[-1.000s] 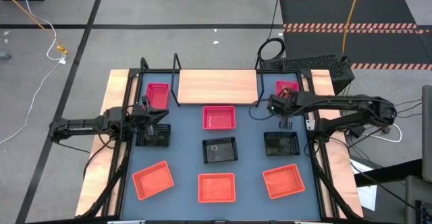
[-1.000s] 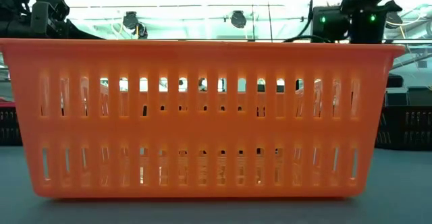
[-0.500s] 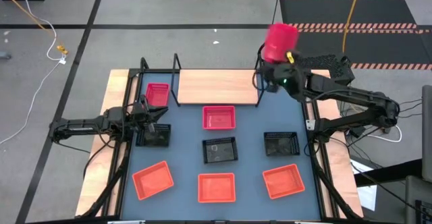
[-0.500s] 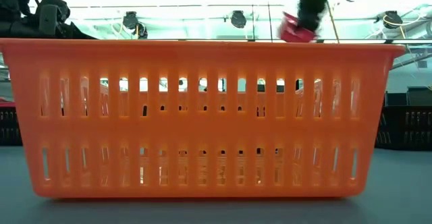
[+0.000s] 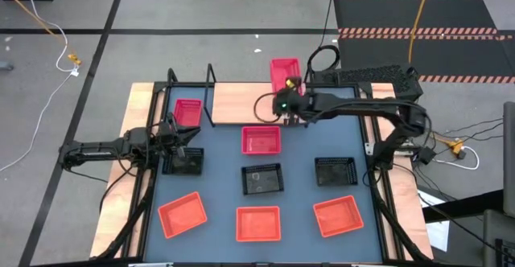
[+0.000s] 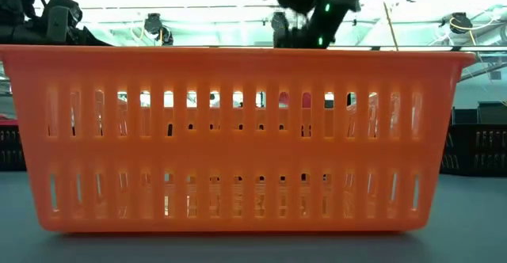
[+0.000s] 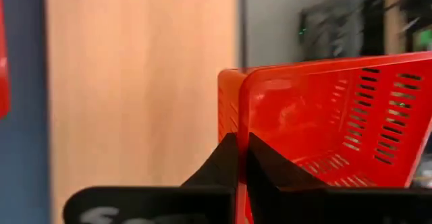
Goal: Stack baskets on shelf by color
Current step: Put the top right red bin on the shelf
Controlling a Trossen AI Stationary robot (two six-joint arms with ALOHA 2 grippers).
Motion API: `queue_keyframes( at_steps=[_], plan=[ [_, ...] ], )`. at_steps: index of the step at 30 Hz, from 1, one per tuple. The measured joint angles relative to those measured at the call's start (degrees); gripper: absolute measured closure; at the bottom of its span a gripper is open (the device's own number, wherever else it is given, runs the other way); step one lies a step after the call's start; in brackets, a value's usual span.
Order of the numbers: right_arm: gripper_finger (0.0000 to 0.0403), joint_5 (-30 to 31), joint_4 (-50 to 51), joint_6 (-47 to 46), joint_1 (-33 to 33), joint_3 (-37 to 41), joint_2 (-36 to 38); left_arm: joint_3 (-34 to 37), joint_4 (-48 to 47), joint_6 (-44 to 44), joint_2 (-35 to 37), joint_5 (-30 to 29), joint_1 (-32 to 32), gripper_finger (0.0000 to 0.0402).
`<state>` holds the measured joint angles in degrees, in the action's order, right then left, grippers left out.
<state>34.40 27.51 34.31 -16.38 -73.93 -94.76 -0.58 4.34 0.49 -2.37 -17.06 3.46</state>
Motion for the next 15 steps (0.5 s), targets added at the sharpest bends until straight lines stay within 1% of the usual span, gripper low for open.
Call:
queue_keyframes(
  at_steps=[4,11,15],
  plan=[
    [0.0399,-1.24,5.12,-4.63,-0.11,0.00,-3.65,0.00,-0.46,-0.16,0.01,0.00,0.00,0.0364],
    [0.0398,-12.97,8.45,-13.31,-0.13,-0.12,-4.05,0.00,-0.49,0.60,0.02,0.00,0.00,0.0364],
    [0.0397,-14.65,10.43,-15.91,-0.13,-0.22,-3.74,0.00,-0.49,0.96,0.02,0.00,0.00,0.0364]
  ],
)
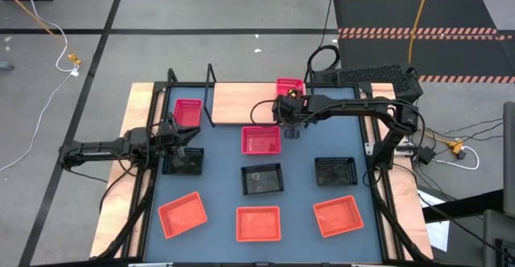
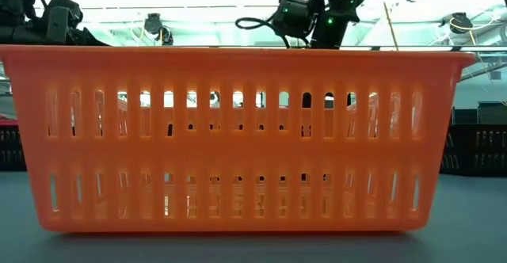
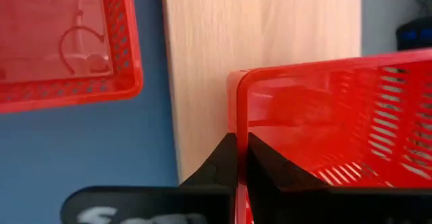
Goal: Stack baskets on shelf by color
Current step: Put the top right red bin on the shelf, then put the middle right black bin on the shelf
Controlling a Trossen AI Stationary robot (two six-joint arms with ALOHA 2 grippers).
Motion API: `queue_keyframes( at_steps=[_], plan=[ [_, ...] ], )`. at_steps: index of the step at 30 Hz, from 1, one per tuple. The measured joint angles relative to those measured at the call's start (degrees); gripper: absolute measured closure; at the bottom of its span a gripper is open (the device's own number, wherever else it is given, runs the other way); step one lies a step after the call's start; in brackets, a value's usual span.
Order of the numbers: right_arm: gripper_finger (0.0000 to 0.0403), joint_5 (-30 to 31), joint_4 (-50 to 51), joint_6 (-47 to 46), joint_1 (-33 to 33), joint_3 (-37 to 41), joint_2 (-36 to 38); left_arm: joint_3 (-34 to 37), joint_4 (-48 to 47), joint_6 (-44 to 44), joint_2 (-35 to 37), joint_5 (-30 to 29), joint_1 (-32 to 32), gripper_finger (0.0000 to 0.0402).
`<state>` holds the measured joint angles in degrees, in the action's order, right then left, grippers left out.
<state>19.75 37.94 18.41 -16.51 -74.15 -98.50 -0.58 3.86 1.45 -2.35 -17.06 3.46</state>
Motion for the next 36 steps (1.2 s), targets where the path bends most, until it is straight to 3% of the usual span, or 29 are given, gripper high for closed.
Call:
queue_keyframes(
  at_steps=[6,15,23,31,36],
  plan=[
    [0.0382,-0.44,1.35,-1.52,0.30,0.05,-0.07,0.00,-0.01,-0.72,-0.01,0.00,0.00,0.0364],
    [0.0316,-0.37,-0.12,-1.54,0.39,0.13,0.27,0.00,-0.13,-0.92,0.00,0.00,0.00,0.0364],
    [0.0266,-0.22,-0.05,-2.45,2.32,0.17,8.12,0.00,1.73,-4.02,0.00,-0.07,0.00,0.0364],
    [0.0258,-0.33,7.74,-18.90,8.36,0.36,21.50,0.00,5.76,-4.52,0.00,-0.06,0.00,0.0364],
    [0.0261,-0.51,13.47,-35.40,15.12,4.75,25.11,0.00,8.93,-6.38,0.00,-0.05,0.00,0.0364]
  ],
)
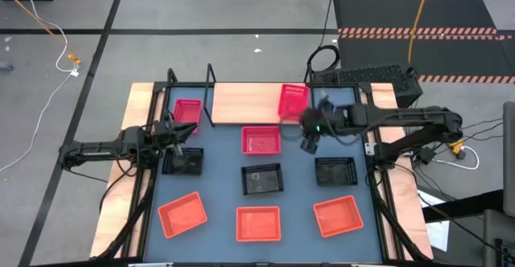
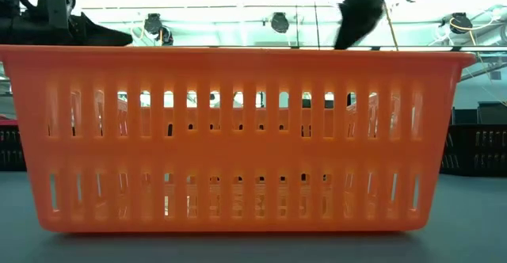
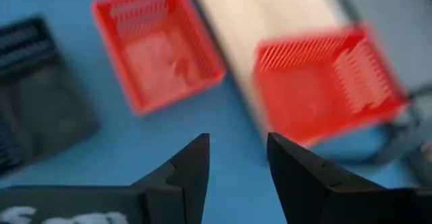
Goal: Stack baskets on shelf by color
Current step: Put the middle right black bin on the shelf
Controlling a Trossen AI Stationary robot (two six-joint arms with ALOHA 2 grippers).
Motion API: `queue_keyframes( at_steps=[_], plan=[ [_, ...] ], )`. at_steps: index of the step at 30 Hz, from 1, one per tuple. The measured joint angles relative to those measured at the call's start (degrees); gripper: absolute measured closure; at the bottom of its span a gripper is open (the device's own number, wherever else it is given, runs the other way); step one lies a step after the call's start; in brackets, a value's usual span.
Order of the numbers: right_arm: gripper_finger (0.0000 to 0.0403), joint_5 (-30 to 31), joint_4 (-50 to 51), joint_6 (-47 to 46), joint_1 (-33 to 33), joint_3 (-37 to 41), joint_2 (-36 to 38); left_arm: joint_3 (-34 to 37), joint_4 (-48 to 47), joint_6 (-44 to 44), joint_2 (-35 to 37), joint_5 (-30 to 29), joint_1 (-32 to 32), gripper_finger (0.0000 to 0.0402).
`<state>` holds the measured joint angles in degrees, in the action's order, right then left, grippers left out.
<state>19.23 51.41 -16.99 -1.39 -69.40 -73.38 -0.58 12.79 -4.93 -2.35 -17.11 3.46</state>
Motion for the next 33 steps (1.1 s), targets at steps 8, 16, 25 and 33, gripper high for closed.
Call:
queue_keyframes(
  at_steps=[8,16,25,33],
  plan=[
    [0.0261,-4.54,1.42,-26.68,10.81,12.60,0.42,0.00,4.07,-4.55,0.00,0.00,0.00,0.0364],
    [0.0261,-11.86,-7.08,-41.70,12.51,23.67,0.39,0.00,7.26,-8.36,0.00,0.00,0.21,0.0364],
    [0.0261,-15.01,-17.55,-41.50,12.29,27.90,0.42,0.00,5.80,-7.06,0.00,0.00,2.70,0.0364],
    [0.0261,-18.06,-18.38,-38.75,11.54,27.88,0.88,0.00,3.13,-2.10,-0.01,0.02,3.06,0.0364]
  ],
)
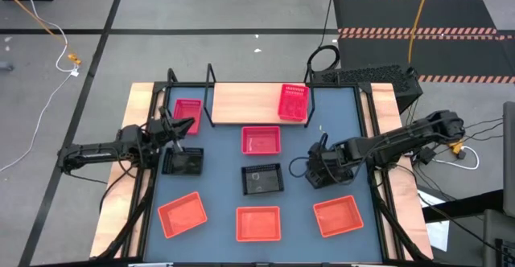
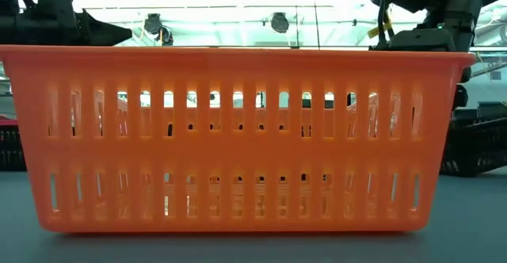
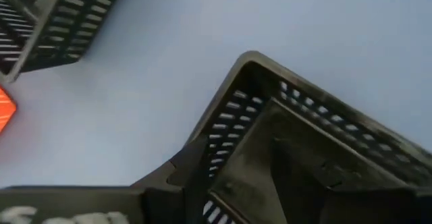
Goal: Stack baskets on shelf by color
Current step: Put the middle right black bin on the shelf
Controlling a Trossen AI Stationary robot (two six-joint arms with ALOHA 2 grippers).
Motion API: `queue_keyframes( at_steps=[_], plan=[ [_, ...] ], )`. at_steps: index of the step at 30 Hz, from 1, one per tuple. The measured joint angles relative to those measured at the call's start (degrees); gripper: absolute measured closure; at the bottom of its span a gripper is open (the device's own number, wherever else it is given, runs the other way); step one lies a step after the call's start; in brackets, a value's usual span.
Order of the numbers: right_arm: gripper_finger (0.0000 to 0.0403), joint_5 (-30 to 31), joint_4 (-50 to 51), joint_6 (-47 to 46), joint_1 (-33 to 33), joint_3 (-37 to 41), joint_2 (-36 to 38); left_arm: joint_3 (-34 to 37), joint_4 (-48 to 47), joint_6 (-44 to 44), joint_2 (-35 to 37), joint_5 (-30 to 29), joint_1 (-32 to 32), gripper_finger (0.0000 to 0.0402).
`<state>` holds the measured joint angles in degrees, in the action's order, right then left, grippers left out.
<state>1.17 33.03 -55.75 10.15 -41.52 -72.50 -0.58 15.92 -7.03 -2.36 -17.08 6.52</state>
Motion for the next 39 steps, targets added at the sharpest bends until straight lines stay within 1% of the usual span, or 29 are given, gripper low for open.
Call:
queue_keyframes(
  at_steps=[8,11,15,18,25,32,36,39],
  plan=[
    [0.0261,-1.42,-1.70,3.19,-0.49,-0.04,1.48,0.00,-4.09,4.61,-0.01,0.01,-0.01,0.0364],
    [0.0261,-1.60,-2.81,4.30,-1.27,-0.04,2.31,-0.02,-4.30,5.45,-0.25,0.00,-0.02,0.0364],
    [0.0261,-3.33,-5.50,5.92,-2.45,-0.04,4.18,-0.02,-4.41,5.84,-0.80,0.00,-0.02,0.0364],
    [0.0261,-2.50,-6.60,7.04,-2.82,-0.06,4.69,-0.02,-4.51,5.86,-1.17,0.00,-0.02,0.0364],
    [0.0261,1.25,-6.74,7.07,-1.76,-0.04,0.65,-0.02,-3.73,5.84,-1.41,0.00,-0.02,0.0364],
    [0.0261,-1.51,-6.79,5.05,-0.59,-0.06,-2.71,-0.02,-3.71,5.19,-1.41,-0.02,-0.02,0.0364],
    [0.0263,-1.92,-6.09,5.77,-0.22,-0.06,-3.39,-0.02,-3.70,4.80,-1.41,-0.02,-0.02,0.0364],
    [0.0279,-2.97,-2.44,6.10,-0.27,-0.06,-3.35,-0.02,-3.71,4.81,-1.41,-0.02,-0.02,0.0364]
  ],
)
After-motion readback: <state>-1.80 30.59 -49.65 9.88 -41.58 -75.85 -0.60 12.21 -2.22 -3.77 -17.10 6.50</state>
